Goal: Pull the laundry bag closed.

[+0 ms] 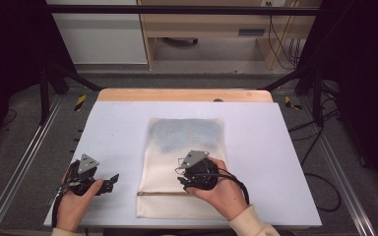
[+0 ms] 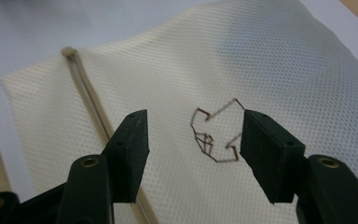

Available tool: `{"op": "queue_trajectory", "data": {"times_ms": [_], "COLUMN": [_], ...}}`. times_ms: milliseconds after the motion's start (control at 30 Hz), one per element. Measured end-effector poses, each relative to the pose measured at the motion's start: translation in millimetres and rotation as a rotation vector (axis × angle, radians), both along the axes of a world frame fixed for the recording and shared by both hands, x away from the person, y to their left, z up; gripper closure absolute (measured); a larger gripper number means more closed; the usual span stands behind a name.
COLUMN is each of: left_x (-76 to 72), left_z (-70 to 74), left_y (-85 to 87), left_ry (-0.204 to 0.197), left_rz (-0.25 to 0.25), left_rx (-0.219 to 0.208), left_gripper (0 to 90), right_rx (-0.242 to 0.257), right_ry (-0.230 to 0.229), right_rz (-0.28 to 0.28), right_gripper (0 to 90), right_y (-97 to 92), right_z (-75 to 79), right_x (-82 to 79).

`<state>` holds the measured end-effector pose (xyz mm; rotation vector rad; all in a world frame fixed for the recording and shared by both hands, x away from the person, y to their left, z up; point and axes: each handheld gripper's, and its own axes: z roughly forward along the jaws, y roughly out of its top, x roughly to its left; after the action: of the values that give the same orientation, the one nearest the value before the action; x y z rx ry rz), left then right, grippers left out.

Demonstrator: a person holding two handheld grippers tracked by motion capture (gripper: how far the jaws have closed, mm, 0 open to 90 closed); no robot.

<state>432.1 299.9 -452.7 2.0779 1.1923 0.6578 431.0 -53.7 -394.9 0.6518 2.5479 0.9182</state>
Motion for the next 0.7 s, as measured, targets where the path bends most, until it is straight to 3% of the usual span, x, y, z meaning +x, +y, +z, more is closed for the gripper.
{"op": "queue_trajectory", "data": {"times_ms": [100, 167, 333, 433, 500, 533, 700], "left_x": [-0.3, -0.4, -0.9, -1.5, 0.0, 1.4, 3.1], "left_z": [-0.8, 0.1, 0.9, 1.6, 4.2, 4.1, 3.9], "left_y": [1.5, 4.0, 5.5, 6.1, 6.1, 6.0, 7.9], "left_ry": [0.012, 0.01, 0.005, 0.002, 0.014, 0.014, 0.002], "left_rz": [0.01, 0.011, 0.026, 0.028, 0.016, 0.011, 0.015], "left_rx": [0.019, -0.006, -0.008, -0.01, 0.008, 0.011, -0.002], "left_gripper": [6.7, 6.5, 6.7, 7.0, 10.2, 12.8, 9.3], "right_rx": [0.009, -0.011, -0.037, -0.045, -0.045, -0.056, -0.06], "right_ry": [0.016, 0.011, 0.014, 0.04, 0.042, 0.037, 0.031], "right_rz": [0.058, 0.079, 0.134, 0.162, 0.18, 0.186, 0.203], "right_gripper": [44.4, 48.6, 64.6, 71.1, 76.6, 77.1, 80.0], "right_y": [12.0, 19.4, 38.9, 49.8, 56.0, 58.7, 64.6], "right_z": [4.8, 6.2, 7.6, 4.6, 4.4, 4.3, 4.3], "right_x": [2.2, 4.1, 4.8, 8.0, 9.5, 9.5, 10.6]}}
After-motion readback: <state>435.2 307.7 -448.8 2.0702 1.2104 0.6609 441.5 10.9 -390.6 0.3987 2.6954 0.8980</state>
